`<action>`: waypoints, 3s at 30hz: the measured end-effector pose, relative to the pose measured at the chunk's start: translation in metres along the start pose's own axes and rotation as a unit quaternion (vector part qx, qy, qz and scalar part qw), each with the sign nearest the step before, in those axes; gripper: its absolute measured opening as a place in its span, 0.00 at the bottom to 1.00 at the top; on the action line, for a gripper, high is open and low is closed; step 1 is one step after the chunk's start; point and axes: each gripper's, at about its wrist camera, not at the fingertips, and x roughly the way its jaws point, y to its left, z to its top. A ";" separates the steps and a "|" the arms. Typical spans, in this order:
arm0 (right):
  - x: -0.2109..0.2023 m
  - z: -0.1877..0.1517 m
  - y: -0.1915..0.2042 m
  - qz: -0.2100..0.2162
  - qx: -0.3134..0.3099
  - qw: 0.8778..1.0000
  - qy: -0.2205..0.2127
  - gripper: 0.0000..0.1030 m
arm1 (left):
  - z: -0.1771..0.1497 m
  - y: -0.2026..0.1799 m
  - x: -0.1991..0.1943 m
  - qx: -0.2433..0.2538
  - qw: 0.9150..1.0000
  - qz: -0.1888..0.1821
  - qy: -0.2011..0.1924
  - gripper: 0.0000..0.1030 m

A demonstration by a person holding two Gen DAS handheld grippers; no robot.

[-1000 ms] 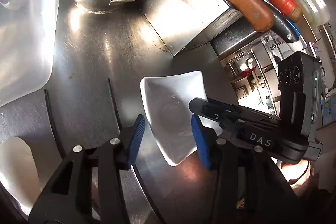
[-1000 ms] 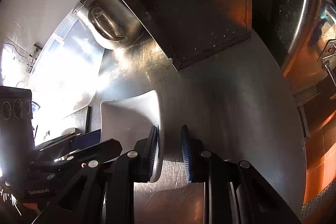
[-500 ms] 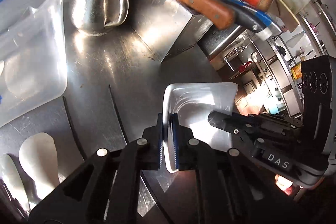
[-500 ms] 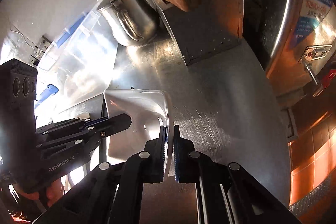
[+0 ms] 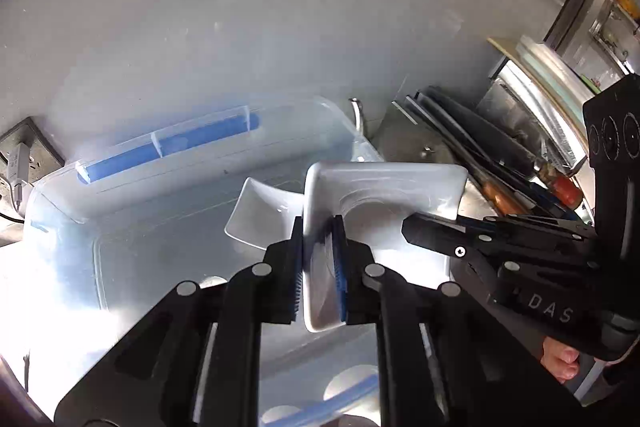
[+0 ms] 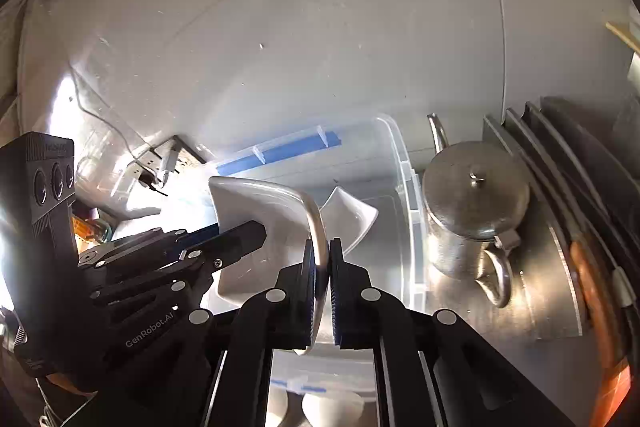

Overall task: Organize utensils
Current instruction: 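Carry the second dish into the bin and open the right gripper, then grasp a black chopstick from the counter with the right gripper, then carry the chopstick over the bin and release it inside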

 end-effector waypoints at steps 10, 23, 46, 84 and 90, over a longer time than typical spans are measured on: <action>0.123 0.017 -0.020 -0.111 0.122 0.982 0.088 0.07 | 0.012 0.079 0.148 -0.003 0.991 -0.011 0.137 0.13; 0.014 -0.005 0.014 -0.032 -0.001 0.999 0.024 0.10 | 0.010 0.035 0.057 0.076 0.997 0.030 0.007 0.13; -0.051 -0.324 -0.094 -0.163 -0.091 0.963 0.193 0.17 | -0.186 -0.134 0.024 -0.137 0.955 -0.220 0.143 0.92; -0.185 -0.257 -0.097 0.116 0.037 0.991 0.059 0.07 | -0.154 -0.190 0.038 -0.144 0.916 -0.331 0.173 0.04; -0.170 -0.152 -0.022 0.144 -0.101 0.984 0.027 0.07 | -0.076 -0.103 -0.041 -0.154 0.941 -0.301 0.024 0.04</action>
